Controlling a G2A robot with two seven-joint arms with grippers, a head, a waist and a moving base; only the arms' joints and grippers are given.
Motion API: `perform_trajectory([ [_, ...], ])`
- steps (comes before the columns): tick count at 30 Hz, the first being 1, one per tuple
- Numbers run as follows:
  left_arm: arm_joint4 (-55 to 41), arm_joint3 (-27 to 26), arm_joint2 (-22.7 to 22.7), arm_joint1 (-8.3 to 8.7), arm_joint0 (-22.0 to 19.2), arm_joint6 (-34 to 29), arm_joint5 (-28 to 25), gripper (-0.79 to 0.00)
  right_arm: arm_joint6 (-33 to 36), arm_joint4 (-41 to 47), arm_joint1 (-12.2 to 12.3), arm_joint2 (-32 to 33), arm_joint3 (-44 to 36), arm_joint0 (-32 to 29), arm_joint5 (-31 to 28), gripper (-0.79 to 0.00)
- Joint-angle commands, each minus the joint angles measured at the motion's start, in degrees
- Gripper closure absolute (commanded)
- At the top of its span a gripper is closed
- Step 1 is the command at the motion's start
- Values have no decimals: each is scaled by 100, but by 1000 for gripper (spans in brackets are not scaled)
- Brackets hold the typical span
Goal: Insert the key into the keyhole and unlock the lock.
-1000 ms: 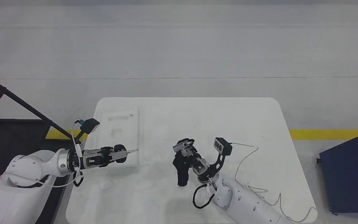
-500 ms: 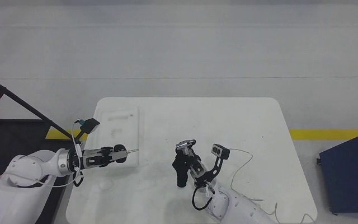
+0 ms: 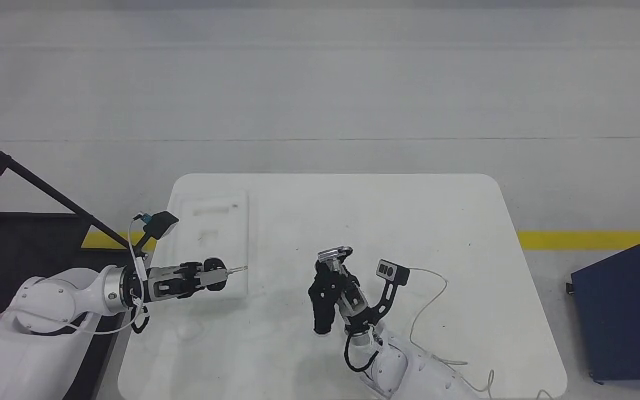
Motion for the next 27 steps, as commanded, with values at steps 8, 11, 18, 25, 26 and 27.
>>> perform_trajectory([
  [8, 385, -360, 156, -35, -25, 392, -204, 0, -1, 0, 0, 0, 0, 0, 0, 0],
  [11, 861, -518, 364, -74, -52, 739, -454, 0, -1, 0, 0, 0, 0, 0, 0, 0],
  [18, 2223, -807, 453, -154, -98, 1862, -1006, 0, -1, 0, 0, 0, 0, 0, 0, 0],
  [25, 3933, -1057, -144, -267, 131, 3601, -1701, 0, -1, 0, 0, 0, 0, 0, 0, 0],
  [26, 3933, -1057, -144, -267, 131, 3601, -1701, 0, -1, 0, 0, 0, 0, 0, 0, 0],
  [27, 3933, -1057, -144, -267, 131, 3601, -1701, 0, -1, 0, 0, 0, 0, 0, 0, 0],
])
